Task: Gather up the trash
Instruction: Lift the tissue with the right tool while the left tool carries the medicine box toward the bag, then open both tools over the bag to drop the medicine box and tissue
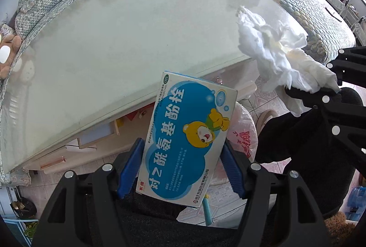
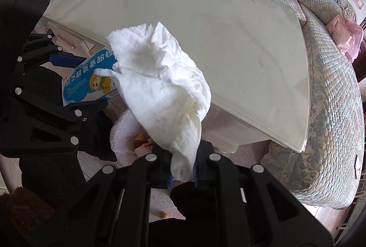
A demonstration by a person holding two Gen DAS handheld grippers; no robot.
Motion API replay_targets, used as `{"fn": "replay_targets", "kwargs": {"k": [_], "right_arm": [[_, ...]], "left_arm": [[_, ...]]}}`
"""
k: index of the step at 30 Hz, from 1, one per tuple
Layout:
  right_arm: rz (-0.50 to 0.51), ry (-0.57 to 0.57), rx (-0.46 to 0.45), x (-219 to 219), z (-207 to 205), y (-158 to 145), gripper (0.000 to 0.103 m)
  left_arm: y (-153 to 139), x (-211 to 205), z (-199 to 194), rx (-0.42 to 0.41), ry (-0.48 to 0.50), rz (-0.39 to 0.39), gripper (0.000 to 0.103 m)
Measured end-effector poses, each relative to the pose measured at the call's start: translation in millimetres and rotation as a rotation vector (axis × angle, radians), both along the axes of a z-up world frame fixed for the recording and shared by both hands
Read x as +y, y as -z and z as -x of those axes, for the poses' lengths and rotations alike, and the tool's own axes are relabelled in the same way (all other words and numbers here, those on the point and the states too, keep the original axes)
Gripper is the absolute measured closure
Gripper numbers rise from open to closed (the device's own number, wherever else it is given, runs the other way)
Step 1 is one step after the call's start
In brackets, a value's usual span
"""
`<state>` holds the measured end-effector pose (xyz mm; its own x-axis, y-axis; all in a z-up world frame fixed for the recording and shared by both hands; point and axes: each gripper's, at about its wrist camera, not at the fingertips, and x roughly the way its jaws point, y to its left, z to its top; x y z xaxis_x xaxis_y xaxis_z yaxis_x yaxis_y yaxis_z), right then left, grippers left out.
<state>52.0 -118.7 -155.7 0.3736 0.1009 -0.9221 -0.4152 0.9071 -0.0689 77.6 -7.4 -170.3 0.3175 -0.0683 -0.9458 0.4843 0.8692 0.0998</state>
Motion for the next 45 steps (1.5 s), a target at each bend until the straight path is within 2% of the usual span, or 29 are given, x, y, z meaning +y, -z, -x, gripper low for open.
{"fn": "replay_targets", "kwargs": {"k": [11, 19, 24, 33, 39, 45], "right_arm": [[-0.075, 0.047, 0.111, -1, -1, 57, 0.089], [-0.082, 0.069, 0.158, 1, -5, 90, 0.089], [-0.074, 0.088, 0.176, 4, -7, 109, 0.089], [-0.079, 0.145, 0.218, 0, -17, 146, 0.089], [-0.123, 0.196, 0.286, -4, -21, 176, 0.089], [-0.106, 0.219, 0.323, -1, -26, 204, 0.089]], "left_arm": [[63, -3, -5, 0.124, -0.028, 0.031, 0.038], [114, -5, -14, 0.221, -0.087, 0.034, 0.038], [141, -7, -16, 0.254, -0.108, 0.028, 0.038], [184, -9, -27, 0.33, -0.165, 0.016, 0.038], [211, -6, -32, 0.41, -0.201, 0.042, 0.038], [235, -7, -36, 0.458, -0.214, 0.022, 0.038]]}}
